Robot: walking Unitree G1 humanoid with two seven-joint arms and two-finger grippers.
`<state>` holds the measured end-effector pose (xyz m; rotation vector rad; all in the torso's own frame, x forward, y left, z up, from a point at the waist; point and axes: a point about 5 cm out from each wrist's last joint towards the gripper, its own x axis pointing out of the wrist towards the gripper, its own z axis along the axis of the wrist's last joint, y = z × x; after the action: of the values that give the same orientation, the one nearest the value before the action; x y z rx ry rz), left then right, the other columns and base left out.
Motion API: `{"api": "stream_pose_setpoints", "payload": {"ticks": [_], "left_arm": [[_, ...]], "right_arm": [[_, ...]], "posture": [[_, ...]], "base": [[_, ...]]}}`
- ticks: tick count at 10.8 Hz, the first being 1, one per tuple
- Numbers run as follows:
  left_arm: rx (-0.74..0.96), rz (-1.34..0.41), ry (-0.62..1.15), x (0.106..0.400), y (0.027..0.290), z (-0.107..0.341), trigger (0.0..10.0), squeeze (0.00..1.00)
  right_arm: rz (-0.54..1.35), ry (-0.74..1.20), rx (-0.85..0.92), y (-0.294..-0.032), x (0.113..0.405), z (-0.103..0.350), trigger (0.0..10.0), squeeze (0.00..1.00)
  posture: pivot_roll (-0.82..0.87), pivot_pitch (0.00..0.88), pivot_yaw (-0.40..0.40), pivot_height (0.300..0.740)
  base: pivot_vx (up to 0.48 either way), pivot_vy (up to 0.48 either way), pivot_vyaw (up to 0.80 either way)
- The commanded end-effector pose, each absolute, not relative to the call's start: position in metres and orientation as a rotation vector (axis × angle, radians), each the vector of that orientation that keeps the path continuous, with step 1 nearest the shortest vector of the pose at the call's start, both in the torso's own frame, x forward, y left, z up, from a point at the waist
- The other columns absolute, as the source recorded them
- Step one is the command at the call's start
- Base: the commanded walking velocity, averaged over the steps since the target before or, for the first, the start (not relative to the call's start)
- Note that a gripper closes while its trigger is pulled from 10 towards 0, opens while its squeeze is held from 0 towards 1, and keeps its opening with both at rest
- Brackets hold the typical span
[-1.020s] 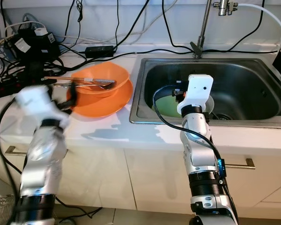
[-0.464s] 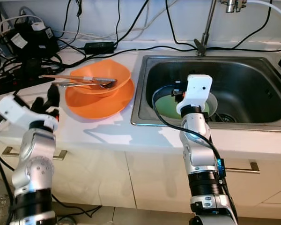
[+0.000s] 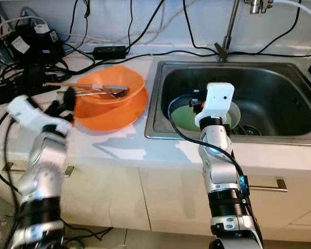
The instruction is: Kitchen organization
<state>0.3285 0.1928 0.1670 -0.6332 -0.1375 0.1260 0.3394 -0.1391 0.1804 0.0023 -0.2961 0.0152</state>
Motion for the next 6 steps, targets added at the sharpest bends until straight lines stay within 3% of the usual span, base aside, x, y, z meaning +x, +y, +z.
{"api": "stream_pose_setpoints", "payload": {"ticks": [1,2,3,6], "left_arm": [[-0.613,0.106,-0.137,0.333,0.190,0.171,10.0,0.04],[-0.611,0.096,-0.134,0.337,0.187,0.172,8.6,0.04],[-0.614,0.083,-0.138,0.342,0.184,0.175,0.0,0.03],[-0.623,0.073,-0.139,0.345,0.179,0.176,0.0,0.02]], "right_arm": [[0.020,-0.302,0.007,-0.138,0.342,0.184,10.0,0.00],[0.019,-0.302,0.007,-0.138,0.342,0.184,10.0,0.00],[0.021,-0.302,0.005,-0.138,0.342,0.184,10.0,0.00],[0.020,-0.301,0.003,-0.139,0.342,0.184,10.0,0.00]], "posture": [[0.07,0.000,0.056,0.740],[0.07,0.000,0.055,0.740],[0.06,0.000,0.053,0.740],[0.06,0.000,0.051,0.740]], "base": [[0.000,0.000,0.00],[0.000,0.000,0.00],[0.000,0.000,0.00],[0.000,0.000,0.00]]}}
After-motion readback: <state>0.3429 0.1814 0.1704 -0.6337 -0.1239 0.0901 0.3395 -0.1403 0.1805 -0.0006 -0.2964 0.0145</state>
